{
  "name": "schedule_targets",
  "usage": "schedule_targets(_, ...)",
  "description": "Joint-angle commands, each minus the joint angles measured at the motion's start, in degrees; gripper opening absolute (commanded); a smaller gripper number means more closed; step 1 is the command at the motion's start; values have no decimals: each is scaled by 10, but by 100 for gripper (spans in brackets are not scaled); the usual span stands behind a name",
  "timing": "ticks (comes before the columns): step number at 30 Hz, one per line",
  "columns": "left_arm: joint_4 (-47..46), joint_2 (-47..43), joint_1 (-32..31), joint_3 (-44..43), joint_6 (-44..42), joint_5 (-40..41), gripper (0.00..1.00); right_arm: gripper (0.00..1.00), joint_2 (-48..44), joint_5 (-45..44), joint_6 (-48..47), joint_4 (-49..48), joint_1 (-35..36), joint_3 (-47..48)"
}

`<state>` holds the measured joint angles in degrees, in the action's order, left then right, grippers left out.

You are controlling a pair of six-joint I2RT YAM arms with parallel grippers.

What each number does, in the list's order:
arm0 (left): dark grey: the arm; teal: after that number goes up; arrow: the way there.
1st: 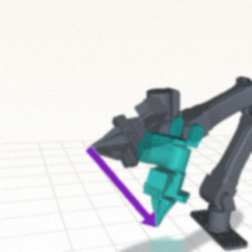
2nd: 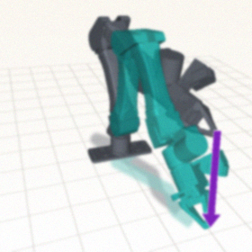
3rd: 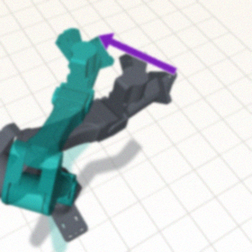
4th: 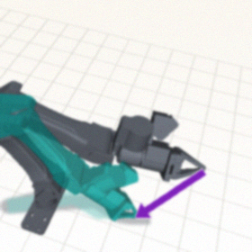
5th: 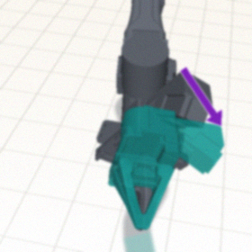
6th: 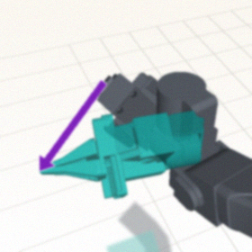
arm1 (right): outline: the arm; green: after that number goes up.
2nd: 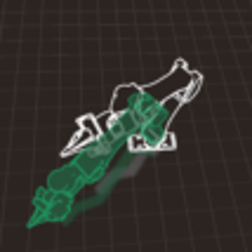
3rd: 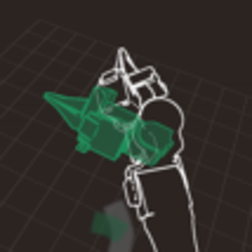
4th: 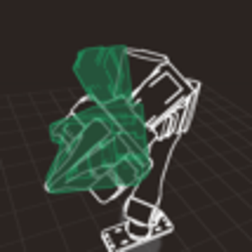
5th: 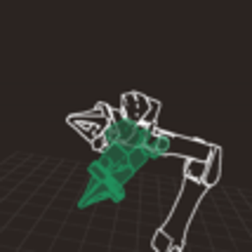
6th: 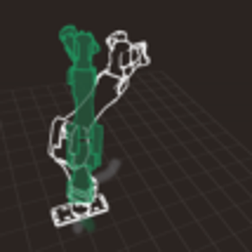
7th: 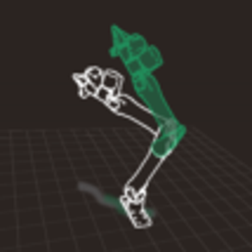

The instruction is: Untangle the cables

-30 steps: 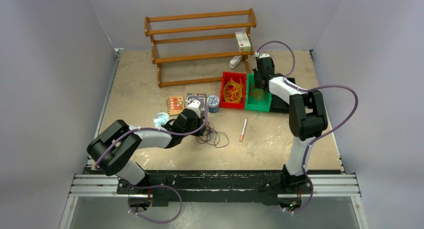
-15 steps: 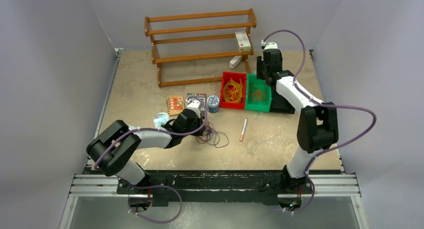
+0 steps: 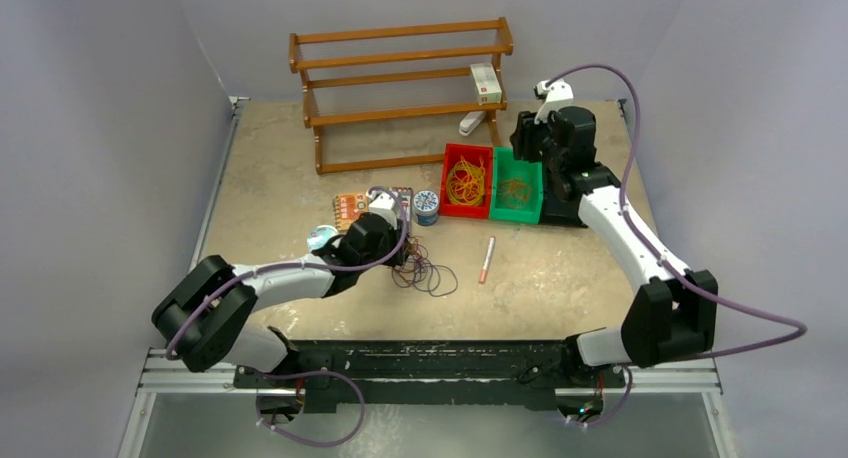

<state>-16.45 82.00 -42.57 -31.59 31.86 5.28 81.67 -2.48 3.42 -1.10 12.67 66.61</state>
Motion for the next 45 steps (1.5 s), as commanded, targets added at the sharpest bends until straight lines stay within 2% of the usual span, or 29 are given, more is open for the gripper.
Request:
schedule_targets(1, 22, -52, -2, -25, -7, 27, 27, 49, -44, 149, 14, -63, 0, -29)
schedule_targets(5, 46, -93, -2, -5, 5, 58, 31, 50, -53, 212, 39, -79, 17, -57)
schedule_targets(11, 53, -128, -2, 27, 22, 86, 32, 50, -37, 261, 35, -109, 78, -97)
schedule_targets(19, 55, -136, -2, 47, 41, 107, 31, 48, 21, 280, 42, -130, 177, -103)
schedule_targets(25, 61, -149, -2, 52, 41, 115, 31, 46, 66, 304, 31, -118, 195, -88)
schedule_targets(33, 55, -143, -2, 53, 42, 115, 31, 49, 25, 396, -25, -250, 216, -195)
schedule_targets(36, 56, -140, -2, 50, 40, 116, 31, 52, 13, 391, -17, -304, 237, -233)
schedule_targets(45, 54, -135, -2, 46, 45, 120, 30, 60, 53, 381, -12, -314, 280, -220)
